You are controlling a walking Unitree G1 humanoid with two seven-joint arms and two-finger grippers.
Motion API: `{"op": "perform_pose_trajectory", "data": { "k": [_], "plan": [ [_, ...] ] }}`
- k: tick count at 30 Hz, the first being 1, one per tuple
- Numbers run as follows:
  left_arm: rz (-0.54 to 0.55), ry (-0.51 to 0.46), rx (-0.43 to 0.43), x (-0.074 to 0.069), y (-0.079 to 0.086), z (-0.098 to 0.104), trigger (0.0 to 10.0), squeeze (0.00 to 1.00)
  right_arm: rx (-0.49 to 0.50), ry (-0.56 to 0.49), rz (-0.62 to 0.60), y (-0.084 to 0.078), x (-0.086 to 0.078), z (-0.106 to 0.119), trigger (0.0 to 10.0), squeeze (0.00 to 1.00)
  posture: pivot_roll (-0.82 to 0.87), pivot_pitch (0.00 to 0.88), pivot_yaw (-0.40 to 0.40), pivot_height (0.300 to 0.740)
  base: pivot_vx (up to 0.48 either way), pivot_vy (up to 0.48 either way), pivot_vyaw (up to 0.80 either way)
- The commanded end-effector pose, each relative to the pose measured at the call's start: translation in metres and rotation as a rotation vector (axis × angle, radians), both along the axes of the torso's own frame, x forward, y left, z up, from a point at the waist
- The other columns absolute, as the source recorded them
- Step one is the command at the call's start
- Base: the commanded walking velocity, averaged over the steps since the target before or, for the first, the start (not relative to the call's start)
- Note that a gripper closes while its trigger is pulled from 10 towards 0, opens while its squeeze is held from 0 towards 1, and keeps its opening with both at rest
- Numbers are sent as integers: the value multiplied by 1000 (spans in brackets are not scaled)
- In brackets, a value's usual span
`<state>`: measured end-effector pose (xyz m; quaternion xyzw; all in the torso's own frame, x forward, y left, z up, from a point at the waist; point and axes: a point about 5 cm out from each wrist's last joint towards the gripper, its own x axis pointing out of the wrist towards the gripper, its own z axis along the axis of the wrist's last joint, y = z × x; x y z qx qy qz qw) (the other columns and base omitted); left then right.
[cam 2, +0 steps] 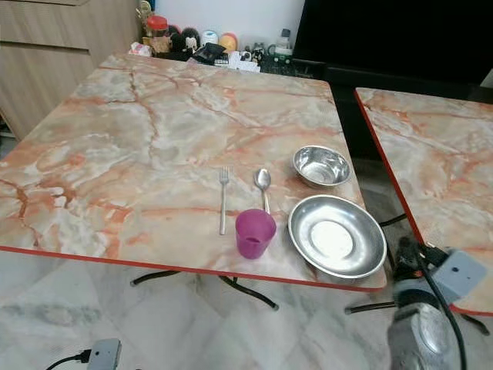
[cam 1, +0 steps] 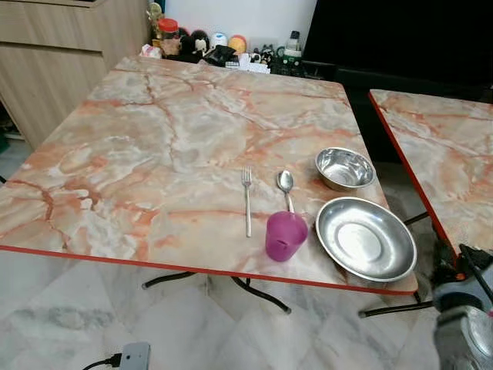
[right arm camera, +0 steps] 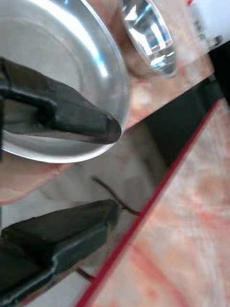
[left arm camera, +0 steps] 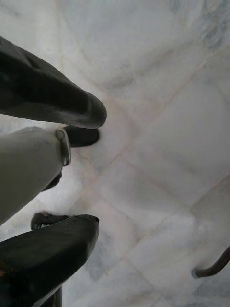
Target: Setting the table
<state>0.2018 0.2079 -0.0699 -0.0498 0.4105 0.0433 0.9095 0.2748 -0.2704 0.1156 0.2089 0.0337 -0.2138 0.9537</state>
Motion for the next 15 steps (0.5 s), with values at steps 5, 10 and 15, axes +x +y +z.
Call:
{"op": "perform_pose_trajectory", "data": {
  "k": [5, 10, 15],
  "plan": [
    [-10, 32, 1, -7, 0, -4, 10000, 0, 12, 82, 22, -4, 9, -6, 10000, 780, -42, 118, -74, 740, 0, 0, 0],
    [-19, 34, 3, -7, -1, -4, 10000, 0, 30, 131, 44, -2, 14, -13, 10000, 0, -40, 119, -68, 740, 0, 0, 0],
    [-27, 34, 4, -7, -1, -4, 10000, 0, 37, 139, 53, 0, 18, -15, 10000, 0, -35, 120, -68, 740, 0, 0, 0]
  ]
}}
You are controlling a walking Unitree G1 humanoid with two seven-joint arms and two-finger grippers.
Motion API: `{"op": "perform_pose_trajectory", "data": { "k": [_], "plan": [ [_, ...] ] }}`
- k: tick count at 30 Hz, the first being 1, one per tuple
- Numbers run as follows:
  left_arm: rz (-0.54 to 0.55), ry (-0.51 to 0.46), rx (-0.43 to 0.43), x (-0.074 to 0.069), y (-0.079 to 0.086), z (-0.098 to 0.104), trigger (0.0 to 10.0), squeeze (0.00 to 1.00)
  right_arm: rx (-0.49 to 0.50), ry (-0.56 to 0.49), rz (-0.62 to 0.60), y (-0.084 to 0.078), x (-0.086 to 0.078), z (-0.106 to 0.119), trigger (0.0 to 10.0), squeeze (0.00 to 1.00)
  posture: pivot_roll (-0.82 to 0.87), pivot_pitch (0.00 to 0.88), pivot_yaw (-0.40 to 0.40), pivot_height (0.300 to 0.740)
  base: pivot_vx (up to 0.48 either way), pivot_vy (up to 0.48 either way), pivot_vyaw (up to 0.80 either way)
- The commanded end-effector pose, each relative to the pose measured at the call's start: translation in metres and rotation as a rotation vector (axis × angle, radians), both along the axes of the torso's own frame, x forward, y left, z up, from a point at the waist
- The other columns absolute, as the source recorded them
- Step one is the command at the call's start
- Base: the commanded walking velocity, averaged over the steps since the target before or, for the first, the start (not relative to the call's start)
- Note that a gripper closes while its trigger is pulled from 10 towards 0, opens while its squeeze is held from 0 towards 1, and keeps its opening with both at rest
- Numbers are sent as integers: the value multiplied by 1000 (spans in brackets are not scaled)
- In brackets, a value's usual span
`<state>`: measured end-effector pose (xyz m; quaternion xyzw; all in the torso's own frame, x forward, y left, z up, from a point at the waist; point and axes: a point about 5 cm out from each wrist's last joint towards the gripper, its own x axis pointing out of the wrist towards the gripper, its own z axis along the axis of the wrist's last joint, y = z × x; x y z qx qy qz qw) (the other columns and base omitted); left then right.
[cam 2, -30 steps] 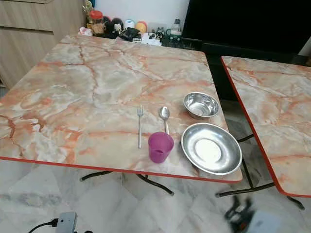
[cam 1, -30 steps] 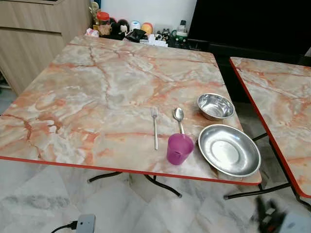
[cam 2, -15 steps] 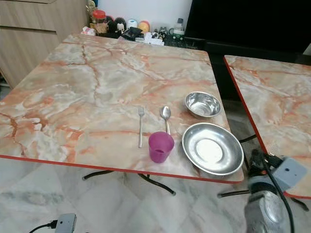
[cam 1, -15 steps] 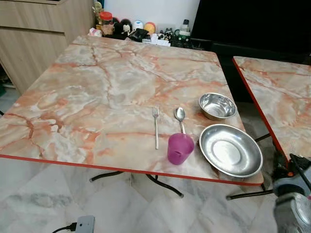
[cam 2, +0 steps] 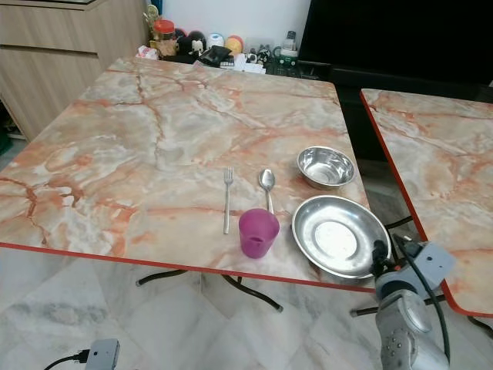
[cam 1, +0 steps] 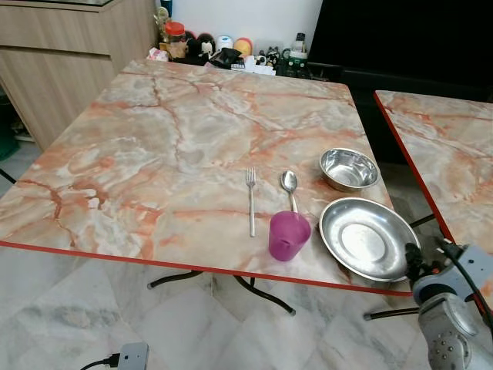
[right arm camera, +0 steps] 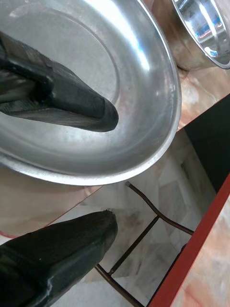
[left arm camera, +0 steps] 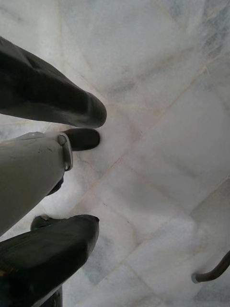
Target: Setting the table
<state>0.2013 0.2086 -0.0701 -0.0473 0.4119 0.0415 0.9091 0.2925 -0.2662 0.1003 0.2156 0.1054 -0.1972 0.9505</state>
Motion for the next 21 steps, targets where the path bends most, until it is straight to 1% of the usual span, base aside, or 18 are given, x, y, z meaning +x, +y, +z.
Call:
{"op": "perform_pose_trajectory", "data": {
  "k": [1, 8, 21],
  "plan": [
    [-22, 31, 1, -7, -2, -4, 10000, 0, -11, 14, -7, -4, 0, 0, 10000, 0, -31, 120, -69, 740, 0, 0, 0],
    [-20, 32, 3, -7, -2, -5, 10000, 0, -15, 38, -3, -6, 2, -4, 10000, 0, -30, 122, -70, 740, 0, 0, 0],
    [-18, 30, 2, -7, -1, -4, 10000, 0, -3, 80, 17, -3, 4, -14, 10000, 0, -25, 122, -69, 740, 0, 0, 0]
  ]
}}
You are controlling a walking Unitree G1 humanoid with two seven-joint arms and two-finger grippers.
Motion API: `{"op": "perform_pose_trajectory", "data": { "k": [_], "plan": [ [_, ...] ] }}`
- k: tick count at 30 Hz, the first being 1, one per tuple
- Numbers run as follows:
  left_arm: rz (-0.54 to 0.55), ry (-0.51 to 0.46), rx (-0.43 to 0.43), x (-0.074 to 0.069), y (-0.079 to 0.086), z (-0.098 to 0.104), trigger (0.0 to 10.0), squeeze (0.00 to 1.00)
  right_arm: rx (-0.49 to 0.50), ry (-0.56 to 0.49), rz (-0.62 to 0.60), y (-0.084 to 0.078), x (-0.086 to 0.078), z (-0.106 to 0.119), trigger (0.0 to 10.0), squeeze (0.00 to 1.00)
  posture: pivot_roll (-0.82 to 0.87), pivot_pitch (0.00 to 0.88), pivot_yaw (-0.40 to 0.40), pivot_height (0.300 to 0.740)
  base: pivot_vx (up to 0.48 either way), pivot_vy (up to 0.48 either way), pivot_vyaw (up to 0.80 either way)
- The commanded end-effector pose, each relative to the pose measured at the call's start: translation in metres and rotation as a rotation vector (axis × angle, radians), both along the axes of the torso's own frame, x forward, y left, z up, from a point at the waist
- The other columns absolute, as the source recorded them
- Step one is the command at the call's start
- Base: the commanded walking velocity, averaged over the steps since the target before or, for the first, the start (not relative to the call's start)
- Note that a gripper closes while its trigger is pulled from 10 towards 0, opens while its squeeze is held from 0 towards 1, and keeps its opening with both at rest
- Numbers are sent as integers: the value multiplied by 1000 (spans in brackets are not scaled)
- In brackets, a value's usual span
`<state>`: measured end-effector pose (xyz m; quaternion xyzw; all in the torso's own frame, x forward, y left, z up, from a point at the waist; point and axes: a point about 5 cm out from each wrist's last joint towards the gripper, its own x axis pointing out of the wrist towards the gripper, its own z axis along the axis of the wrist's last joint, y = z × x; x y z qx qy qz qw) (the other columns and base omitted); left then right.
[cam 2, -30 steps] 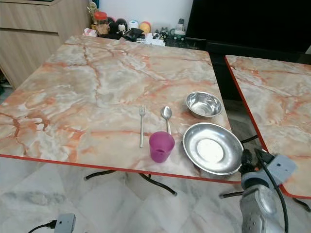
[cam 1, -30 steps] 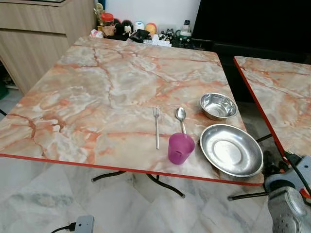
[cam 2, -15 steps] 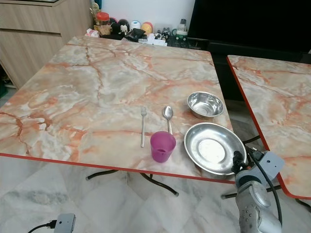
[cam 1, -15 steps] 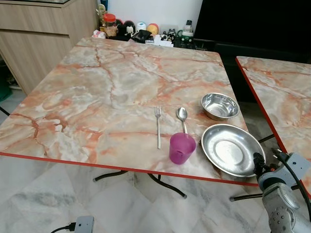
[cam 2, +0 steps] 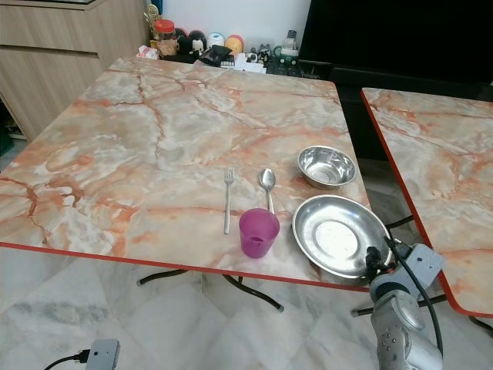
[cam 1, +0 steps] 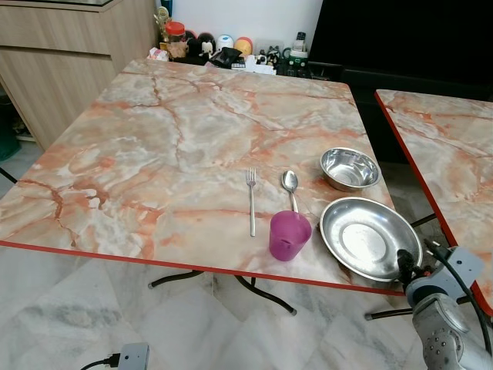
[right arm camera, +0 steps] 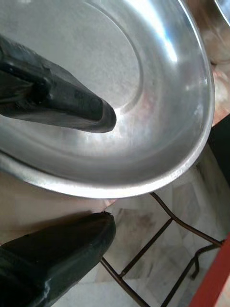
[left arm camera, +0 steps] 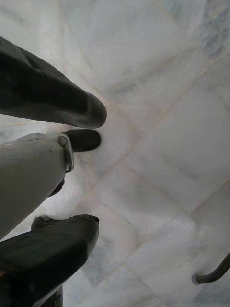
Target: Setting the table
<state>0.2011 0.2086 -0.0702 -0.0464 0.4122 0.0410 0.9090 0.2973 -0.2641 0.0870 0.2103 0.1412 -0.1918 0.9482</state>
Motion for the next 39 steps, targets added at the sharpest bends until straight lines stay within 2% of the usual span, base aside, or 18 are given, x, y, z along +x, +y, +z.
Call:
{"op": "perform_pose_trajectory", "data": {
  "k": [1, 13, 20, 21, 22, 23, 31, 34, 39],
  "plan": [
    [-16, 29, 1, -7, -1, -4, 10000, 0, -10, 12, -9, -5, -1, -1, 10000, 0, -25, 121, -69, 740, 0, 0, 0],
    [-13, 25, -4, -7, -1, -4, 10000, 0, -49, 46, 42, 2, 1, -5, 10000, 0, -22, 123, -69, 740, 0, 0, 0],
    [-12, 19, -6, -6, -2, -3, 10000, 0, -47, 84, 65, 4, -1, -15, 10000, 0, -20, 123, -69, 740, 0, 0, 0],
    [-12, 18, -7, -6, -2, -3, 10000, 0, -43, 83, 71, 4, -1, -16, 8784, 0, -20, 123, -69, 740, 0, 0, 0],
    [-12, 18, -7, -6, -2, -3, 10000, 0, -43, 83, 71, 4, -1, -16, 8784, 0, -20, 123, -69, 740, 0, 0, 0],
    [-11, 18, -7, -6, -2, -3, 10000, 0, -49, 88, 78, 5, -1, -16, 0, 0, -20, 123, -70, 740, 0, 0, 0],
    [-11, 20, -8, -7, -2, -4, 10000, 0, -57, 99, 87, 4, -1, -19, 0, 0, -16, 125, -72, 740, 0, 0, 0],
    [-14, 21, -11, -7, -2, -4, 10000, 0, 10, 36, 90, 9, 3, -13, 0, 0, -17, 128, -69, 740, 0, 0, 0],
    [-17, 20, -11, -7, -3, -4, 10000, 0, -1, 18, 104, 13, 6, -10, 0, 0, -14, 127, -70, 740, 0, 0, 0]
  ]
}}
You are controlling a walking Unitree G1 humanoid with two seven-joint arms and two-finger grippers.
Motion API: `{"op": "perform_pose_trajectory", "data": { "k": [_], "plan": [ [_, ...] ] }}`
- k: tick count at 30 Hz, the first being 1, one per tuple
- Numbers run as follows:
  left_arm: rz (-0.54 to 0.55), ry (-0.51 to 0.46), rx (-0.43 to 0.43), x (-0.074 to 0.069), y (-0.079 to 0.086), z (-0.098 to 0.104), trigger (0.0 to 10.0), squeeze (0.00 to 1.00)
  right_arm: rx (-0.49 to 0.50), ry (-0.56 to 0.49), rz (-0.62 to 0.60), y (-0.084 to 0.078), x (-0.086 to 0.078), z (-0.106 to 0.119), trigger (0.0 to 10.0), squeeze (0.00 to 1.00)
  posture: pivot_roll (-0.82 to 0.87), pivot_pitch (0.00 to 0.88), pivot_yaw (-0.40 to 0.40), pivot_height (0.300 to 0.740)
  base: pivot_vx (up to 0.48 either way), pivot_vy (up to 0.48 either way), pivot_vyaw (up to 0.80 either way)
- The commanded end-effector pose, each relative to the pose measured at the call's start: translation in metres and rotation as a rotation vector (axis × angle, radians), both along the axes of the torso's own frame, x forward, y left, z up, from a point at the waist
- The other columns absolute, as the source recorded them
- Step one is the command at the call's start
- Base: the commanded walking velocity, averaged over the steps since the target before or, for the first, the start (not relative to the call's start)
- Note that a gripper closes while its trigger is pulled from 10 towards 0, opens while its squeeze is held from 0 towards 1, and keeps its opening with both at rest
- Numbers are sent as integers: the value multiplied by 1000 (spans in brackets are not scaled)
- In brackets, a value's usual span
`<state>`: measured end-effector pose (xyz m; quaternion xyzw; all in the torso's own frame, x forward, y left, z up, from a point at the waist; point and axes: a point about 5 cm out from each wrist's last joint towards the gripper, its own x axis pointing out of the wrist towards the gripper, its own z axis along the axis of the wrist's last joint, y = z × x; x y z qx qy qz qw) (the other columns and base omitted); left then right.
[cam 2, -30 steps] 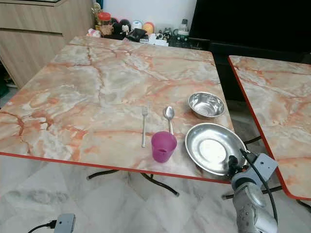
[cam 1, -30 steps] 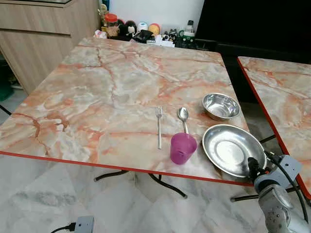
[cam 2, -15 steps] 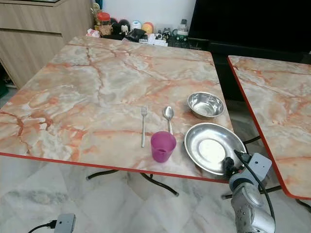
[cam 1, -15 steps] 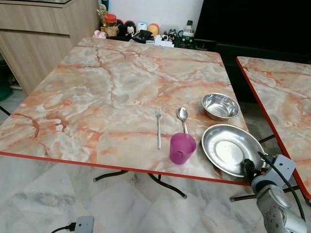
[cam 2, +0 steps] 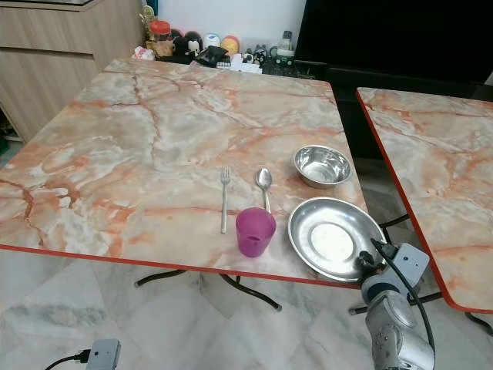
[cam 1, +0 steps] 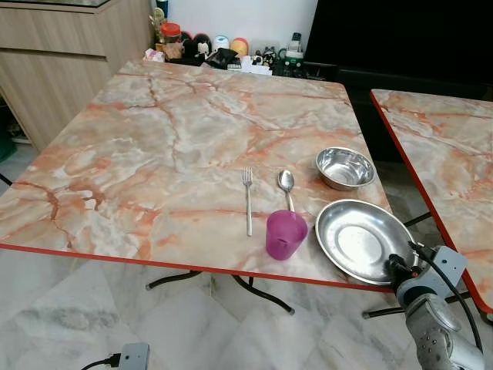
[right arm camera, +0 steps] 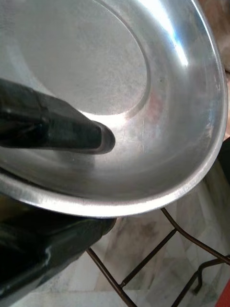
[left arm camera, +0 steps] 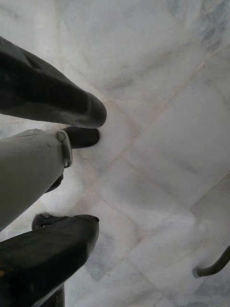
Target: Setting the table
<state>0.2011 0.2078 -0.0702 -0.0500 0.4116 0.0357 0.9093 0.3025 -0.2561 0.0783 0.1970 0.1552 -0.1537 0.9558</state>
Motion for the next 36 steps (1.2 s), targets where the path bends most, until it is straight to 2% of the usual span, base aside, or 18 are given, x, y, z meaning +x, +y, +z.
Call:
{"op": "perform_pose_trajectory", "data": {
  "k": [1, 9, 15, 18, 20, 23, 24, 25, 29, 32, 34, 36],
  "plan": [
    [-11, 22, 0, -7, -2, -4, 10000, 0, 11, 5, 19, 5, 1, -1, 0, 0, -14, 127, -70, 740, 0, 0, 0],
    [-14, 20, 2, -7, -3, -4, 10000, 0, -17, -52, -87, -7, -5, 5, 0, 0, -17, 128, -71, 740, 0, 0, 0],
    [-37, 17, 11, -6, -4, -4, 10000, 0, -42, -94, -244, -22, -23, 6, 0, 0, -13, 127, -74, 740, 0, 0, 0],
    [-44, 15, 13, -5, -5, -3, 10000, 0, -32, -160, -281, -25, -37, 8, 0, 0, -15, 127, -77, 740, 0, 0, 0],
    [-50, 11, 14, -5, -6, -3, 10000, 0, -29, -216, -247, -23, -43, 12, 0, 0, -17, 125, -77, 740, 0, 0, 0],
    [-55, 13, 15, -4, -7, -3, 10000, 0, -51, -376, -192, -21, -55, 29, 0, 0, -28, 125, -77, 740, 0, 0, 0],
    [-58, 12, 16, -4, -7, -3, 10000, 0, -26, -491, -169, -19, -64, 43, 0, 0, -31, 124, -77, 740, 0, 0, 0],
    [-60, 11, 15, -4, -7, -3, 10000, 0, 9, -561, -104, -15, -70, 51, 0, 0, -41, 124, -76, 740, 0, 0, 0],
    [-64, 10, 14, -3, -8, -3, 10000, 0, 71, -607, 6, -8, -81, 57, 0, 0, -44, 123, -76, 740, 0, 0, 0],
    [-68, 2, 9, -1, -10, -2, 10000, 0, 133, -687, -13, -13, -94, 67, 0, 0, -50, 119, -78, 740, 0, 0, 0],
    [-70, -1, 8, 0, -11, -2, 10000, 0, 199, -741, 29, -12, -96, 75, 0, 0, -55, 115, -78, 740, 0, 0, 0],
    [-72, 0, 8, 0, -12, -2, 10000, 0, 225, -759, 88, -8, -96, 78, 0, 0, -55, 115, -78, 740, 0, 0, 0]
  ]
}}
